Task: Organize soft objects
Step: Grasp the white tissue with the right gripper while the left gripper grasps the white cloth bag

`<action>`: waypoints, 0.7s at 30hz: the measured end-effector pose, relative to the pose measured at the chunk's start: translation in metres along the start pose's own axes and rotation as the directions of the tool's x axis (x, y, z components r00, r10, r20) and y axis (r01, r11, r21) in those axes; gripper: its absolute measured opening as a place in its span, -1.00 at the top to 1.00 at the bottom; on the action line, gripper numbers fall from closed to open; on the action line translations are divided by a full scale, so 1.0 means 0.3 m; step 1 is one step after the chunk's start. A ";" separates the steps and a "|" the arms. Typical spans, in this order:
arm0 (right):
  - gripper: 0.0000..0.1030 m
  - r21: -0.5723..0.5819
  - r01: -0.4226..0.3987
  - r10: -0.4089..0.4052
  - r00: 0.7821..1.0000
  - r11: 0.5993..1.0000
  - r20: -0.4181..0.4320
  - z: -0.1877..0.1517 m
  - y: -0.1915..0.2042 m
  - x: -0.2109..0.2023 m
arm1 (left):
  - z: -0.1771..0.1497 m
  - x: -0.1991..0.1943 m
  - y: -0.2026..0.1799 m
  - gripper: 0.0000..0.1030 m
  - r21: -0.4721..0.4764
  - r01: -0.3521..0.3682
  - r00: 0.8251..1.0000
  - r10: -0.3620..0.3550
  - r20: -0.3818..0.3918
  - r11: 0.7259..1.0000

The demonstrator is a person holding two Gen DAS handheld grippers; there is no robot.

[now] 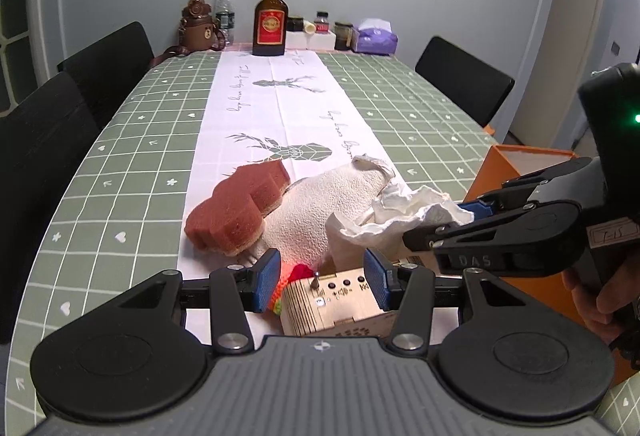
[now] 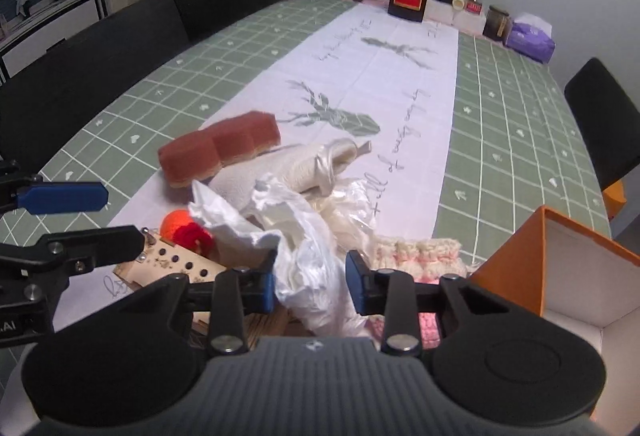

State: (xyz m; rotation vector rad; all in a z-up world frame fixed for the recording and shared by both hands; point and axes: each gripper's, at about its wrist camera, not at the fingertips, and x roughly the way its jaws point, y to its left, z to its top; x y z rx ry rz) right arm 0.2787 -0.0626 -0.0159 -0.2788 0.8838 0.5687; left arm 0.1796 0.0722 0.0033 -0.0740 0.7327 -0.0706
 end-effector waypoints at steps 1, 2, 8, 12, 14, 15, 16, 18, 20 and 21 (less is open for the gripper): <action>0.38 0.001 -0.013 0.013 1.000 1.000 -0.012 0.000 -0.003 0.013 | 0.008 0.012 -0.004 -0.11 0.014 -0.001 1.000 0.001 -0.013 1.000; 0.48 0.004 -0.023 0.023 1.000 1.000 -0.014 -0.001 -0.006 0.019 | 0.014 0.023 -0.007 -0.11 0.026 0.001 1.000 0.000 -0.024 1.000; 0.84 0.072 -0.065 0.063 0.998 0.995 0.031 0.009 -0.070 -0.032 | 0.052 0.062 -0.024 -0.11 0.066 0.012 0.999 -0.010 -0.035 0.998; 0.84 0.131 -0.029 0.017 0.995 0.991 0.097 0.015 -0.134 -0.110 | 0.084 0.115 -0.064 -0.16 0.170 -0.003 0.998 0.014 -0.063 0.985; 0.84 0.161 0.008 -0.027 0.993 0.987 0.118 0.016 -0.160 -0.128 | 0.100 0.156 -0.084 -0.16 0.221 0.003 0.996 0.017 -0.086 0.975; 0.84 0.171 0.030 -0.053 0.991 0.985 0.126 0.016 -0.171 -0.131 | 0.108 0.172 -0.092 -0.16 0.239 0.014 0.995 0.010 -0.099 0.971; 0.84 0.178 0.046 -0.069 0.989 0.983 0.129 0.016 -0.180 -0.130 | 0.112 0.190 -0.100 -0.22 0.257 0.027 0.994 0.002 -0.114 0.966; 0.84 0.185 0.042 -0.065 0.990 0.982 0.122 0.015 -0.193 -0.115 | 0.121 0.227 -0.119 -0.30 0.301 0.048 0.989 -0.004 -0.147 0.953; 0.84 0.190 0.031 -0.053 0.992 0.981 0.113 0.012 -0.198 -0.097 | 0.124 0.261 -0.136 -0.31 0.338 0.033 0.986 0.024 -0.163 0.941; 0.84 0.188 0.028 -0.049 0.993 0.982 0.111 0.010 -0.196 -0.090 | 0.124 0.278 -0.144 -0.31 0.355 0.030 0.984 0.034 -0.172 0.934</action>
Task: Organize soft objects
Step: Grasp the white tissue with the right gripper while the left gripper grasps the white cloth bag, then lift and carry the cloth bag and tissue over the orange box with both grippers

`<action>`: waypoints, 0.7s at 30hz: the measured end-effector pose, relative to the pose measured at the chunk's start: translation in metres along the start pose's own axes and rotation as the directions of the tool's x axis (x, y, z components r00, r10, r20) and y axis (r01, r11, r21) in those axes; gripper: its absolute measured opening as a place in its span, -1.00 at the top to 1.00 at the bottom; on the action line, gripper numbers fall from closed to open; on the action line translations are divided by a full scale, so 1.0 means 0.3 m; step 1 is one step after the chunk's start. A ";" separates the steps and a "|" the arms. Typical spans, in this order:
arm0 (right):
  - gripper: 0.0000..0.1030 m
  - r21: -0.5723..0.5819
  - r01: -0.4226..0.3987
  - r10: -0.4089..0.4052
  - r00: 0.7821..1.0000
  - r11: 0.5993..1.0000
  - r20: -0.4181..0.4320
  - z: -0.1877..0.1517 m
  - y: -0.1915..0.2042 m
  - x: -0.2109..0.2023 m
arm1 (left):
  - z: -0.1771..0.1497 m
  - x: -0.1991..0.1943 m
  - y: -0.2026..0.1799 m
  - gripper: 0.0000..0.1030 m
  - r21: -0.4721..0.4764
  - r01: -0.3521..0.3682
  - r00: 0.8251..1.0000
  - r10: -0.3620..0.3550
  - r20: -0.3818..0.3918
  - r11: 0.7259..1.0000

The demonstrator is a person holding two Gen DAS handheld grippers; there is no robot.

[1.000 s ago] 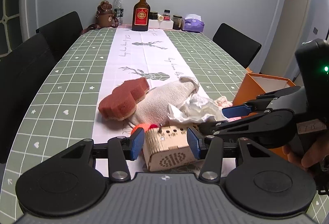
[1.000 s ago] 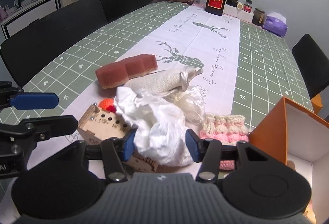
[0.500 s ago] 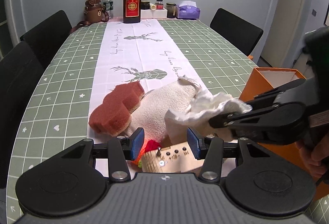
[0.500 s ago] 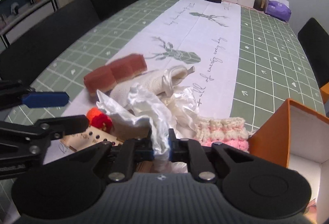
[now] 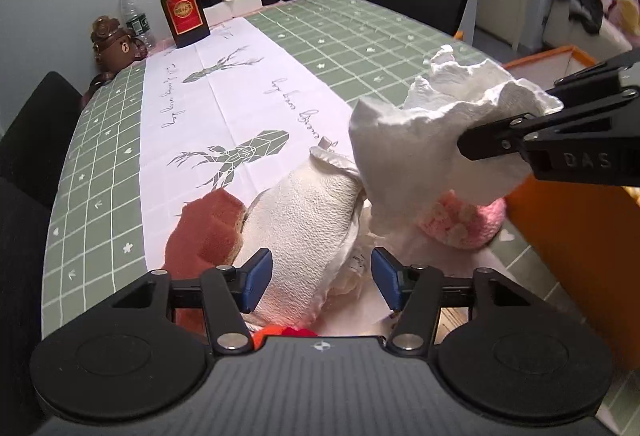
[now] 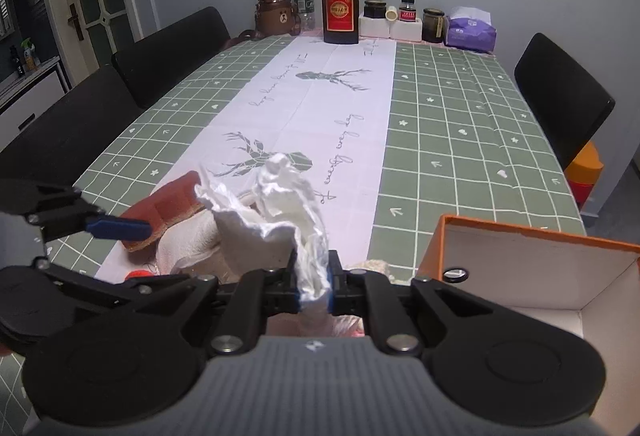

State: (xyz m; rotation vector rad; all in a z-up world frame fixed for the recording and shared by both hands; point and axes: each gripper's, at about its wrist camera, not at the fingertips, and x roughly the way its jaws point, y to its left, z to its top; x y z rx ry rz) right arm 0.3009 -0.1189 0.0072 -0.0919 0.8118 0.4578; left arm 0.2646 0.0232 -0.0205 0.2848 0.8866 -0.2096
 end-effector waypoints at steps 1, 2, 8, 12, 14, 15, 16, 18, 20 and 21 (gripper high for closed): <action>0.84 -0.001 -0.004 0.004 1.000 1.000 -0.002 -0.003 0.001 0.005 | 0.005 0.015 -0.005 -0.31 0.013 0.003 1.000 -0.003 -0.009 1.000; 0.84 -0.001 -0.009 0.009 1.000 1.000 -0.003 -0.005 0.003 0.008 | 0.011 0.030 -0.010 -0.32 0.022 0.010 1.000 -0.009 -0.020 1.000; 0.84 -0.014 0.004 -0.004 1.000 1.000 -0.001 -0.018 0.005 0.001 | 0.026 0.063 -0.003 0.06 -0.003 -0.020 1.000 0.020 -0.019 1.000; 0.84 -0.016 0.002 -0.002 1.000 1.000 -0.011 -0.031 -0.002 0.001 | 0.026 0.038 0.031 0.45 -0.067 0.023 1.000 -0.023 -0.004 0.997; 0.84 -0.012 -0.009 0.009 1.000 1.000 -0.015 -0.033 0.000 0.002 | 0.027 0.027 0.033 0.76 -0.072 0.017 1.000 -0.017 0.002 0.997; 0.84 -0.012 -0.012 0.011 1.000 1.000 -0.016 -0.033 0.004 0.002 | 0.028 0.021 0.033 0.80 -0.070 0.003 1.000 -0.003 0.007 0.998; 0.84 -0.015 -0.013 0.013 1.000 1.000 -0.015 -0.033 0.009 0.000 | 0.027 0.011 0.032 0.83 -0.069 -0.008 1.000 0.009 0.015 0.998; 0.84 -0.022 -0.012 0.012 1.000 1.000 -0.013 -0.033 0.019 -0.006 | 0.026 -0.015 0.037 0.85 -0.077 -0.019 0.999 0.022 0.042 0.997; 0.84 -0.022 -0.015 0.015 1.000 1.000 -0.004 -0.032 0.025 -0.017 | 0.027 -0.053 0.044 0.87 -0.099 -0.028 0.996 0.036 0.081 0.995; 0.84 -0.020 -0.017 0.017 1.000 1.000 0.002 -0.029 0.027 -0.025 | 0.031 -0.070 0.051 0.87 -0.111 -0.031 0.994 0.042 0.098 0.993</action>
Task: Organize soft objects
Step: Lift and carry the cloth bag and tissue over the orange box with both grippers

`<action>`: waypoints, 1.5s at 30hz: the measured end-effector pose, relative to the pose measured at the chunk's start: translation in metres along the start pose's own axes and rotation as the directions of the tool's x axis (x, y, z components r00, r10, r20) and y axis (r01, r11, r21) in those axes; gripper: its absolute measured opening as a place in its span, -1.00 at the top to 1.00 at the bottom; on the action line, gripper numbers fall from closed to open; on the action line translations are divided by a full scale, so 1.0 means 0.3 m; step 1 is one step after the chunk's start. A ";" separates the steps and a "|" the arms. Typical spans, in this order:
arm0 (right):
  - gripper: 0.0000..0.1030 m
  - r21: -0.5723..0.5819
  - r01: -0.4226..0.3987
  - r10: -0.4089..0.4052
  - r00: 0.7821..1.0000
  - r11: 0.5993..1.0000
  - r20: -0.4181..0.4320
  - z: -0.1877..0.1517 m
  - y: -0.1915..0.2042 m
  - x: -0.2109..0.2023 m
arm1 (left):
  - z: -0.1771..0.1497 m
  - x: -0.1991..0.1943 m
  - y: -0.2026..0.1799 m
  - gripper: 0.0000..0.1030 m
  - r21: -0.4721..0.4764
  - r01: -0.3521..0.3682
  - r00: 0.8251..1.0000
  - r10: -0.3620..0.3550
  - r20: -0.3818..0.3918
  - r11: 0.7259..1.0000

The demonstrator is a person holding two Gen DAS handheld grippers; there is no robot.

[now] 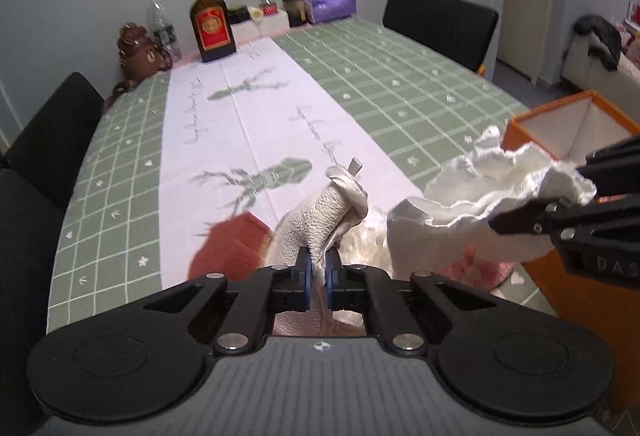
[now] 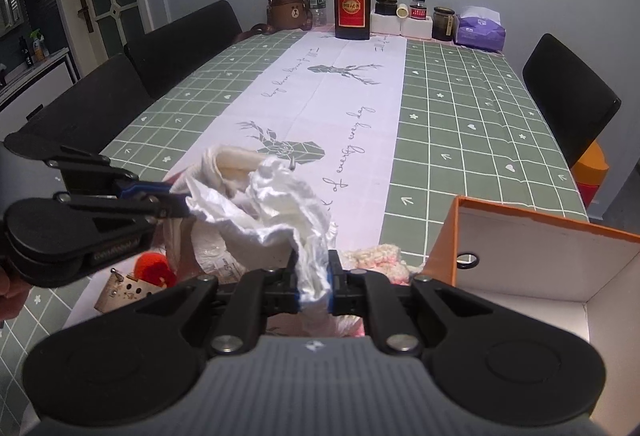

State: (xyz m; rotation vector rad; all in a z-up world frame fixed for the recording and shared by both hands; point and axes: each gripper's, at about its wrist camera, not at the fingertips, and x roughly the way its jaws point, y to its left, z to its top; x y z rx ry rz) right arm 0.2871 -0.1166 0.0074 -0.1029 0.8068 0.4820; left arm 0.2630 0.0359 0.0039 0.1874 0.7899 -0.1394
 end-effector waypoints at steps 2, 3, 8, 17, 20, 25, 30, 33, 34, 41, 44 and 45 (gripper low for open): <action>0.84 0.007 -0.005 0.005 1.000 1.000 0.014 0.006 0.000 -0.019 | 0.013 -0.036 0.012 0.88 -0.018 -0.003 1.000 0.004 0.031 1.000; 0.84 0.014 -0.013 0.013 1.000 1.000 0.021 0.009 0.001 -0.030 | 0.018 -0.054 0.017 0.88 -0.026 -0.001 0.999 0.003 0.041 1.000; 0.84 0.019 -0.016 0.015 0.998 1.000 0.061 0.036 0.018 -0.105 | 0.037 -0.171 0.022 0.89 -0.058 -0.007 0.992 0.014 0.126 0.998; 0.84 0.014 -0.003 0.001 0.988 1.000 0.157 0.047 0.044 -0.317 | 0.066 -0.410 -0.026 0.89 -0.063 0.039 0.964 -0.021 0.264 0.997; 0.84 0.005 0.017 -0.018 0.982 1.000 0.186 0.031 0.047 -0.399 | 0.060 -0.482 -0.064 0.89 -0.054 0.056 0.954 -0.037 0.296 0.997; 0.84 0.006 0.054 -0.054 0.975 0.999 0.215 -0.018 0.020 -0.546 | 0.043 -0.600 -0.152 0.89 -0.026 0.119 0.933 -0.103 0.345 0.993; 0.84 0.034 0.132 -0.136 0.967 0.991 0.217 -0.100 -0.067 -0.692 | 0.035 -0.670 -0.278 0.89 0.025 0.204 0.913 -0.199 0.357 0.979; 0.84 0.082 0.170 -0.182 0.966 0.982 0.182 -0.167 -0.150 -0.755 | 0.031 -0.674 -0.357 0.89 0.053 0.256 0.902 -0.258 0.347 0.965; 0.84 0.107 0.172 -0.188 0.968 0.979 0.165 -0.189 -0.181 -0.770 | 0.030 -0.669 -0.380 0.89 0.056 0.274 0.898 -0.276 0.342 0.960; 0.84 0.244 0.211 -0.227 0.973 0.947 0.036 -0.347 -0.370 -0.801 | 0.032 -0.532 -0.540 0.89 0.040 0.424 0.882 -0.422 0.210 0.905; 0.84 0.257 0.210 -0.214 0.977 0.943 -0.012 -0.391 -0.405 -0.776 | 0.027 -0.441 -0.591 0.89 0.008 0.460 0.879 -0.457 0.134 0.888; 0.84 0.248 0.218 -0.218 0.976 0.944 -0.026 -0.399 -0.409 -0.760 | 0.025 -0.412 -0.604 0.89 0.004 0.457 0.883 -0.455 0.114 0.889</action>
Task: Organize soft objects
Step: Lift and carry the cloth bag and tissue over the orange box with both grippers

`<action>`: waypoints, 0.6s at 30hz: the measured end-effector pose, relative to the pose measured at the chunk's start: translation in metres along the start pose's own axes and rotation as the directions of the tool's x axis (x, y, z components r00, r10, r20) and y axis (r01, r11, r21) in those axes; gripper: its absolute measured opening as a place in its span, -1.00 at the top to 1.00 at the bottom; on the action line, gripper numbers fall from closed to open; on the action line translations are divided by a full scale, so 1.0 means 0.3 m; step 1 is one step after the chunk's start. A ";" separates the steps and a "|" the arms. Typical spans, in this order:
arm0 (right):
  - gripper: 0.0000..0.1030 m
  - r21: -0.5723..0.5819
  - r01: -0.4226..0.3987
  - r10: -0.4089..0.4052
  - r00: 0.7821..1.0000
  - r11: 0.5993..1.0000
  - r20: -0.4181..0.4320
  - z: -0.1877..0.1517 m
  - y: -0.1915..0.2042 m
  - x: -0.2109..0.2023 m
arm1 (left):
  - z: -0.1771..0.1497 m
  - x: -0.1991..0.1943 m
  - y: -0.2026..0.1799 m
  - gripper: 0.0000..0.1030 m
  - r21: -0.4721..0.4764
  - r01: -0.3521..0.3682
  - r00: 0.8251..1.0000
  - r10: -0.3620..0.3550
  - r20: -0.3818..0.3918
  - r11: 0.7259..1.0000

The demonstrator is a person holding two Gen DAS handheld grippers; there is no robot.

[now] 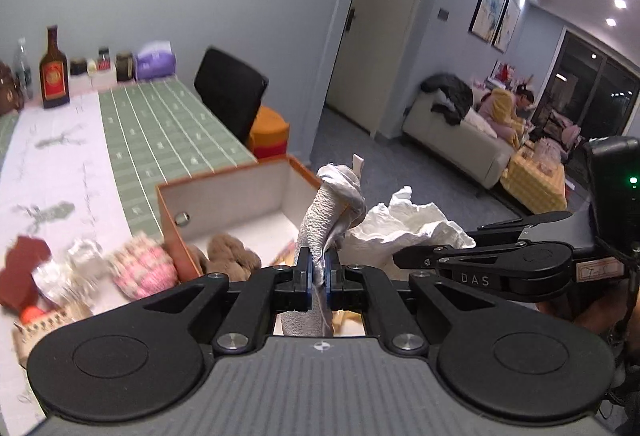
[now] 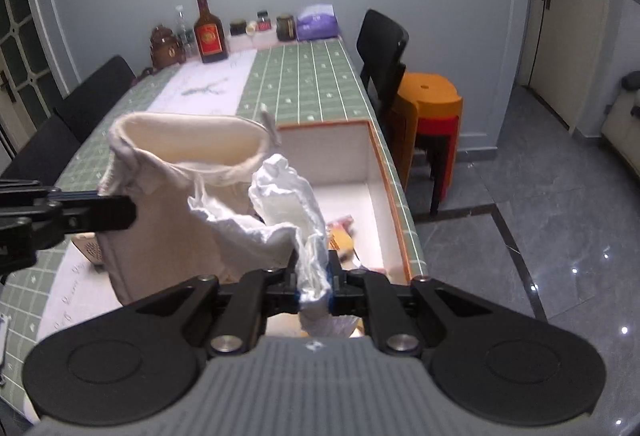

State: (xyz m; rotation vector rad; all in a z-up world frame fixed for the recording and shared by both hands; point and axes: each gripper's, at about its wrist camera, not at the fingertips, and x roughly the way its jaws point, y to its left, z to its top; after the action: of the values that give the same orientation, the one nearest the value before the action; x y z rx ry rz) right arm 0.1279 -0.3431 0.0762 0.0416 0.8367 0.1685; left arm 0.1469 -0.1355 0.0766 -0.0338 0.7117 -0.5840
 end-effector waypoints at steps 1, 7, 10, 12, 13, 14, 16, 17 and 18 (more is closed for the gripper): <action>0.84 -0.012 0.008 -0.008 1.000 1.000 -0.012 -0.007 -0.001 0.015 | -0.008 0.025 -0.001 0.89 0.000 -0.005 1.000 0.005 -0.017 1.000; 0.84 -0.076 0.000 -0.009 0.994 0.997 -0.112 -0.012 0.013 0.141 | -0.050 0.131 -0.001 0.89 0.016 -0.046 0.992 0.047 -0.118 0.999; 0.84 -0.117 -0.012 -0.008 0.987 0.993 -0.162 -0.017 0.028 0.196 | -0.072 0.159 -0.008 0.89 0.027 -0.069 0.984 0.072 -0.160 0.997; 0.84 -0.137 -0.023 -0.005 0.981 0.990 -0.196 -0.023 0.038 0.224 | -0.085 0.171 -0.017 0.89 0.027 -0.078 0.980 0.081 -0.183 0.997; 0.84 -0.146 -0.030 -0.002 0.977 0.989 -0.213 -0.025 0.040 0.236 | -0.090 0.179 -0.015 0.89 0.023 -0.079 0.978 0.082 -0.194 0.997; 0.84 -0.155 -0.038 0.002 0.974 0.987 -0.228 -0.026 0.042 0.250 | -0.094 0.185 -0.010 0.89 0.015 -0.079 0.976 0.080 -0.204 0.997; 0.84 -0.171 -0.056 0.010 0.965 0.984 -0.261 -0.028 0.049 0.270 | -0.104 0.196 -0.008 0.89 0.000 -0.076 0.971 0.074 -0.229 0.997; 0.84 -0.178 -0.066 0.014 0.961 0.982 -0.277 -0.027 0.050 0.281 | -0.107 0.203 -0.007 0.89 -0.001 -0.078 0.969 0.075 -0.236 0.997; 0.84 -0.189 -0.077 0.018 0.955 0.979 -0.295 -0.029 0.050 0.291 | -0.109 0.207 -0.005 0.89 -0.003 -0.081 0.967 0.078 -0.242 0.997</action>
State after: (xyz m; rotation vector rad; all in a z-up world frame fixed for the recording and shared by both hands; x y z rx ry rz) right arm 0.1769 -0.3142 0.0076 -0.1544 1.1110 0.3087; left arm 0.1634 -0.1633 0.0142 0.0548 0.9493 -0.5112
